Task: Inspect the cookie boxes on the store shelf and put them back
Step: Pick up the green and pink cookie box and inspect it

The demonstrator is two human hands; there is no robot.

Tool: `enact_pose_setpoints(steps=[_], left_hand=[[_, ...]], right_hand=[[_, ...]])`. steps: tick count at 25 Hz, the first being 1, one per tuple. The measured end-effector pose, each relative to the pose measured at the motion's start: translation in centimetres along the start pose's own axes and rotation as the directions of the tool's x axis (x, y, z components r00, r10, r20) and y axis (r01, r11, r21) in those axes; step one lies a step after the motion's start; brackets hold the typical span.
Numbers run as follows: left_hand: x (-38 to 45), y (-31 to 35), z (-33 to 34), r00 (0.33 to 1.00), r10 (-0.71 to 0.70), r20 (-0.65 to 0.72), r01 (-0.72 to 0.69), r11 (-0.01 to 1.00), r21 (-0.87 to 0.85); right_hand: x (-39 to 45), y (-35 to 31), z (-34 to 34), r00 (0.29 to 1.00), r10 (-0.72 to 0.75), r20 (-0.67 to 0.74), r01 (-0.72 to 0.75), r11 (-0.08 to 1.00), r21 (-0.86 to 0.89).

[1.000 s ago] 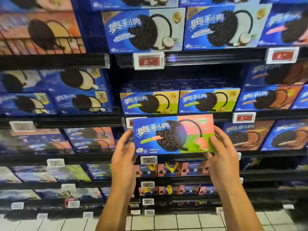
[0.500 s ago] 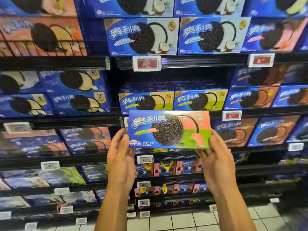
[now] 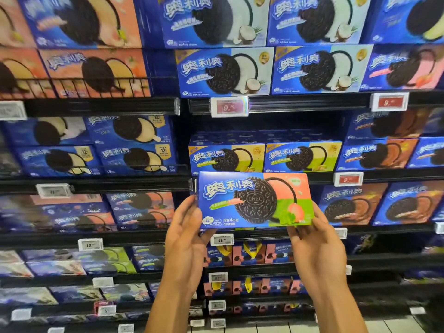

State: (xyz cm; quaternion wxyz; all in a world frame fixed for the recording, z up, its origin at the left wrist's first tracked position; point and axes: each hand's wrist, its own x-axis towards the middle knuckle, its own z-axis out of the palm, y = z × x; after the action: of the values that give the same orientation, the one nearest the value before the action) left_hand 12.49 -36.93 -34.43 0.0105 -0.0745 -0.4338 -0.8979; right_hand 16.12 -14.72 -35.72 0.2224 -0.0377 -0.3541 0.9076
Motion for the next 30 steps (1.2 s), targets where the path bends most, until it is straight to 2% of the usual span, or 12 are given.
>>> enact_pose_setpoints(steps=[3, 9, 13, 17, 20, 22, 24, 30], left_hand=[[-0.1, 0.2, -0.1, 0.999, -0.016, 0.045, 0.017, 0.999, -0.036], [-0.2, 0.9, 0.0, 0.997, -0.048, 0.066, 0.052, 0.997, -0.064], [-0.1, 1.8, 1.3, 0.996, -0.03, 0.09, 0.03, 1.0, -0.003], [0.1, 2.1, 3.1, 0.987, -0.027, 0.157, 0.019, 0.999, 0.05], [-0.1, 1.3, 5.2, 0.977, -0.06, 0.203, 0.038, 0.993, 0.11], [-0.5, 0.5, 7.0, 0.963, -0.044, 0.265, -0.016, 0.976, 0.219], [-1.0, -0.7, 9.0, 0.947, -0.022, 0.32, -0.082, 0.948, 0.308], [-1.0, -4.0, 14.1, 0.97, 0.036, 0.242, -0.123, 0.927, 0.355]], right_hand=[[-0.1, -0.4, 0.7, 0.999, -0.004, 0.051, 0.002, 0.999, 0.039], [-0.1, 0.7, 0.6, 0.998, 0.059, -0.007, -0.058, 0.996, 0.07], [0.6, 1.9, 0.2, 0.988, 0.133, -0.075, -0.137, 0.989, -0.049], [1.8, 2.3, 0.3, 0.975, 0.208, -0.075, -0.216, 0.968, -0.126], [2.7, 2.5, -0.4, 0.946, 0.319, -0.065, -0.319, 0.948, 0.013], [3.1, 2.5, -0.9, 0.922, 0.385, -0.023, -0.38, 0.916, 0.129], [3.3, 2.0, -1.7, 0.898, 0.439, 0.025, -0.438, 0.888, 0.143], [4.2, 0.6, -5.1, 0.86, 0.509, -0.028, -0.498, 0.85, 0.171]])
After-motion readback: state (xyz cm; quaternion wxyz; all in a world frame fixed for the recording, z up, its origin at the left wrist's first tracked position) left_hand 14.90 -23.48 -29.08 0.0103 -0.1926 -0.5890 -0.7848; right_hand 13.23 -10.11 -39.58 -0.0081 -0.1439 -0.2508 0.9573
